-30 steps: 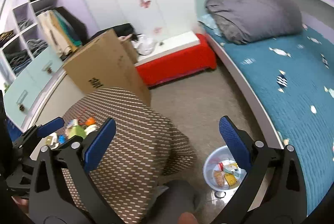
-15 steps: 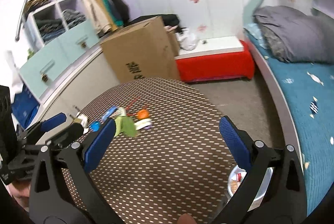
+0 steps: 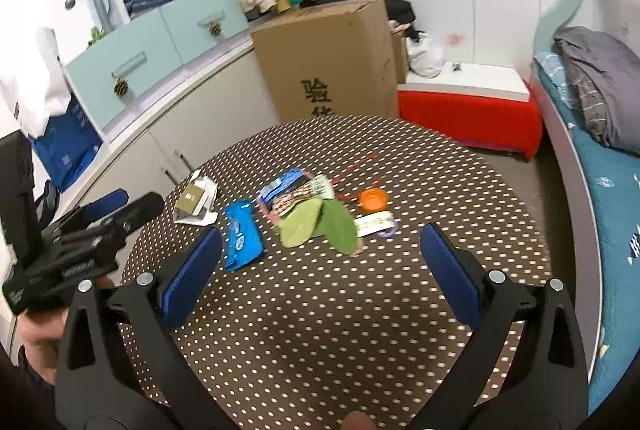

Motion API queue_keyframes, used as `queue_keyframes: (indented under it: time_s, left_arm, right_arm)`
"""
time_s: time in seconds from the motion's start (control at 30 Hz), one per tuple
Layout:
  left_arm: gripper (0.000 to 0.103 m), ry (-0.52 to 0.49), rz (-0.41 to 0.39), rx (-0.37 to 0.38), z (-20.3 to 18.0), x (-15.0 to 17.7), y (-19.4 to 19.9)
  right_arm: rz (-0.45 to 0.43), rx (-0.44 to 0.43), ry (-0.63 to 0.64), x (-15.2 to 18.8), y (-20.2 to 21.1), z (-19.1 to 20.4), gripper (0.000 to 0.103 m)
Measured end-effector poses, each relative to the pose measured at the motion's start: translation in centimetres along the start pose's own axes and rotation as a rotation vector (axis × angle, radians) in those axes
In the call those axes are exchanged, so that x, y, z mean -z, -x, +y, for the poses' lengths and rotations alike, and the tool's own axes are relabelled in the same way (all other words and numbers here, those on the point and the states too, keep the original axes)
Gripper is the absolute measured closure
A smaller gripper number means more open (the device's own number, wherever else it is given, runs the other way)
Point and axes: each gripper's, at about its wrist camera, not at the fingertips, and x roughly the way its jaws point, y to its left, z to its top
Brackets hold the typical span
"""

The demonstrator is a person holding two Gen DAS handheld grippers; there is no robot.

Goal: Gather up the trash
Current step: 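Move both empty grippers back over the table, then grasp the white-and-olive carton with the left gripper while the right gripper grasps the blue packet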

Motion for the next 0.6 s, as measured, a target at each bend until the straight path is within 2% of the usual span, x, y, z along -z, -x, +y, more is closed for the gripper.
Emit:
queue_keyframes:
  time_s: [0.2, 0.33, 0.4, 0.47, 0.53, 0.6]
  left_arm:
    - [0.007, 0.038, 0.056, -0.092, 4.4, 0.2, -4.5]
    - [0.007, 0.044, 0.104, -0.117, 6.0, 0.3, -7.6]
    - [0.017, 0.041, 0.127, -0.119, 6.6, 0.3, -9.1]
    - [0.036, 0.042, 0.174, -0.099, 7.0, 0.4, -10.8]
    - [0.049, 0.049, 0.198, -0.084, 7.3, 0.6, -11.7]
    - [0.052, 0.055, 0.204, -0.072, 7.8, 0.9, -12.2]
  right_arm:
    - [0.053, -0.018, 0.029, 0.7, -2.9, 1.5, 0.006]
    - [0.078, -0.030, 0.042, 1.1, -4.2, 2.1, 0.006]
    - [0.089, -0.031, 0.049, 1.2, -4.8, 2.3, 0.006]
    - [0.104, -0.038, 0.054, 1.3, -5.7, 2.7, 0.006]
    - [0.117, -0.046, 0.066, 1.3, -6.4, 3.2, 0.006]
    - [0.135, -0.066, 0.077, 1.4, -7.4, 3.9, 0.007]
